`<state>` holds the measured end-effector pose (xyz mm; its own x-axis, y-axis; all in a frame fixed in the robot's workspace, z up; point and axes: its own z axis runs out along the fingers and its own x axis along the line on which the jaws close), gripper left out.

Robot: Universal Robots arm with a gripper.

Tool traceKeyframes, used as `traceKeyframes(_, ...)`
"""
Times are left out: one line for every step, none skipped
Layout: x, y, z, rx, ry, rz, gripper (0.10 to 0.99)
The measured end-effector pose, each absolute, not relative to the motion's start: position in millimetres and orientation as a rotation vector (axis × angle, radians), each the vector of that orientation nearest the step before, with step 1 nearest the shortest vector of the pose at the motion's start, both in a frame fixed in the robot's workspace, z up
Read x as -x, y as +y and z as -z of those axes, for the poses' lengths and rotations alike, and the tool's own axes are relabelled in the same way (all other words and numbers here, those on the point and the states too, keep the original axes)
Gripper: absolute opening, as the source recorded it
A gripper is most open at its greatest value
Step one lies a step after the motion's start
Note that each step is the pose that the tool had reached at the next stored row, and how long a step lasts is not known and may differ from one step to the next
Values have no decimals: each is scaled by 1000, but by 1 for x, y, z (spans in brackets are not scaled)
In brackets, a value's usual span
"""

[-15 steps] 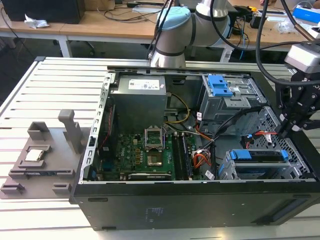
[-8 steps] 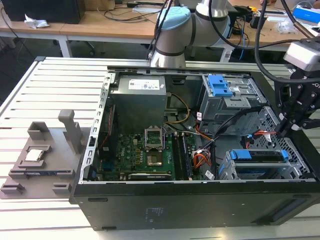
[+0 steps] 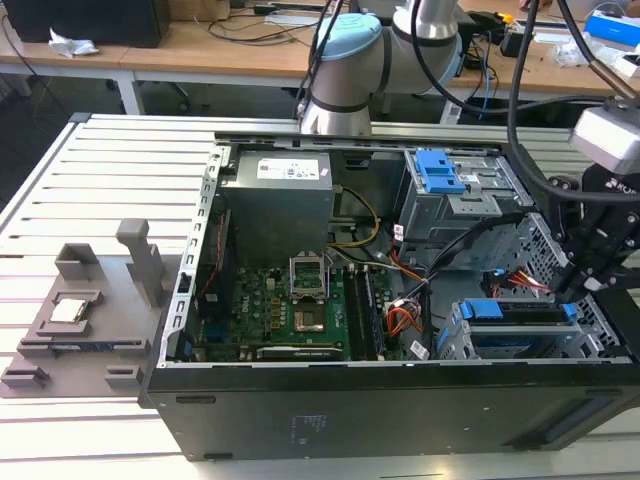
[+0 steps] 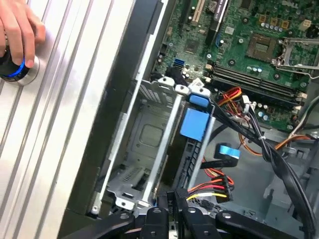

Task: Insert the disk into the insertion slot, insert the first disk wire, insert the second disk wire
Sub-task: 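Insert the first disk wire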

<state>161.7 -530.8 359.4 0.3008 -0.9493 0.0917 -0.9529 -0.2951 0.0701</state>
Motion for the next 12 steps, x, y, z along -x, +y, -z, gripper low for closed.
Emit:
traceKeyframes(-161, -533, -359, -2442, -1794, -49, 173)
traceKeyframes(-161, -537, -359, -2443, -1795, -48, 173)
traceKeyframes(-161, -539, -358, -2444, -1795, -47, 173)
traceKeyframes(-161, -539, -358, -2444, -1795, -47, 173)
traceKeyframes(-161, -539, -358, -2444, -1795, -47, 173)
traceKeyframes(-161, -539, -358, -2444, -1795, -47, 173)
traceKeyframes(-161, -539, -358, -2444, -1795, -47, 173)
traceKeyframes(-161, -539, -358, -2444, -1795, -47, 173)
traceKeyframes(-161, -539, -358, -2444, -1795, -47, 173)
traceKeyframes(-161, -539, -358, -2444, -1795, -47, 173)
traceKeyframes(-161, -539, -358, -2444, -1795, -47, 173)
traceKeyframes(-161, -540, -358, -2444, -1795, -47, 173)
